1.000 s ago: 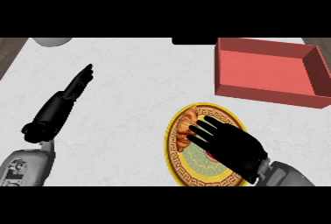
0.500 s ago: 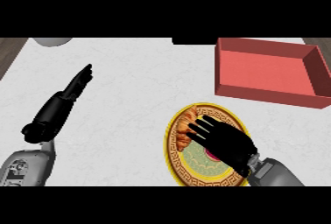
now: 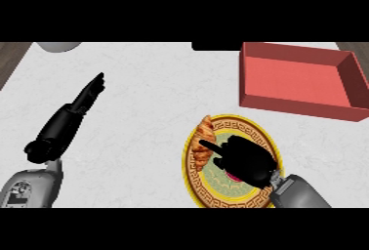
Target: Pick the cupcake from the plate and place it in the cardboard box
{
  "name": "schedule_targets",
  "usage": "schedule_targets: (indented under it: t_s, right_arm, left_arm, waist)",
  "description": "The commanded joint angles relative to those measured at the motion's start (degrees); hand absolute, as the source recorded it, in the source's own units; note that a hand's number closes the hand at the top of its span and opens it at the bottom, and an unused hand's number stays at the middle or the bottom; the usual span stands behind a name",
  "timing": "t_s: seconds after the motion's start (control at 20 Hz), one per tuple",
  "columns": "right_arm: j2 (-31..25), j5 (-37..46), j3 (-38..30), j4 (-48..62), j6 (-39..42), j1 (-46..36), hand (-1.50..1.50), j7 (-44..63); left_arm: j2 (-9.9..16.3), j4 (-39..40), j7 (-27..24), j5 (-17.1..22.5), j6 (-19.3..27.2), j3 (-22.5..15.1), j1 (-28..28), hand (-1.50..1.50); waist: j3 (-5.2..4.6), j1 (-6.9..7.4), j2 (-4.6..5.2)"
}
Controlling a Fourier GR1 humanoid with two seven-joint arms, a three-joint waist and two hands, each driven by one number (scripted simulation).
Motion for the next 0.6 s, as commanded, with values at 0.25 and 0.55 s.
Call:
schedule_targets:
  t_s: [0.25,0.55]
  right_arm:
    - [0.8,-8.4,-4.4,-0.2,0.5,1.0,1.5,-11.2]
    - [2.1,-15.1,-7.2,-6.7,-0.8,4.7,1.5,-15.9]
  left_arm:
    - [-0.6,1.9,0.0,-0.7,-0.3,0.6,-1.3,0.0]
    - [-2.0,2.3,-0.7,-2.3,1.1,-0.2,-1.2,0.0]
  waist:
    - [0.07,-0.1,0.25]
    - [0.07,-0.49,0.18]
